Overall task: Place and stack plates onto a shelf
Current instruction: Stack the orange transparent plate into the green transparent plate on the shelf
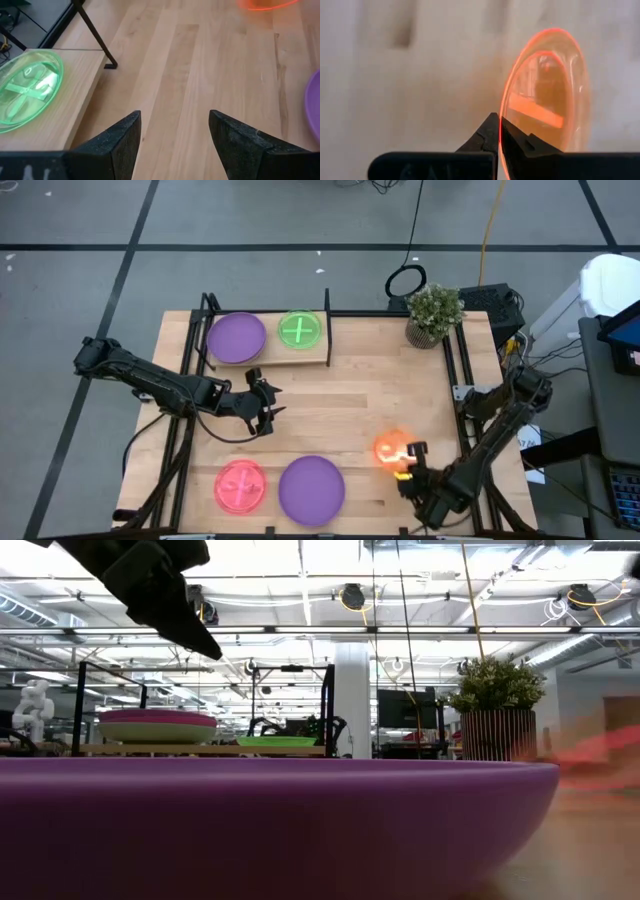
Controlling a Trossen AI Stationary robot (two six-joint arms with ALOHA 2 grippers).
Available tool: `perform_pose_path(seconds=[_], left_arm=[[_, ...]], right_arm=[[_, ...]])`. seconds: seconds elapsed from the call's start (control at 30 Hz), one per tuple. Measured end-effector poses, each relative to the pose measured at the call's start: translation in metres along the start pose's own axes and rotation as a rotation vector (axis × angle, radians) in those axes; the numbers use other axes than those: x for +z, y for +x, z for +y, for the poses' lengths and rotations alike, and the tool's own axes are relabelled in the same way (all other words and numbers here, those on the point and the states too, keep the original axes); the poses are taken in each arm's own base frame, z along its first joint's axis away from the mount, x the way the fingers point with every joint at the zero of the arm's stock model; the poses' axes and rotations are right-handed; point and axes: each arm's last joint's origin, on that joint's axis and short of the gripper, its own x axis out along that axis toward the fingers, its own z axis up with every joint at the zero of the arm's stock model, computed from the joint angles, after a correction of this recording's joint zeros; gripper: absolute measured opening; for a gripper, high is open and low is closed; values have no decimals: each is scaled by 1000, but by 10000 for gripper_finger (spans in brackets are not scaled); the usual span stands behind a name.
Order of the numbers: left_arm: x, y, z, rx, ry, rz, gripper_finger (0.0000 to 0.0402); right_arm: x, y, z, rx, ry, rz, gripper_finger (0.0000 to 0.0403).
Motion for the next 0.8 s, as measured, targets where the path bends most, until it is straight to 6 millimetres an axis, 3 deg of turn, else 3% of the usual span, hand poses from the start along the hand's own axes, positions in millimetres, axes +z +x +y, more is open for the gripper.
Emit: perform_pose_path(seconds=[0.37,0.8], left_arm=[[-2,-5,-9,-35,27,-7,237],[-3,-7,-13,-49,-29,-7,237]], right_arm=[[51,13,-69,-148,-180,-112,0],[94,-3,-163,-283,-207,-355,0]])
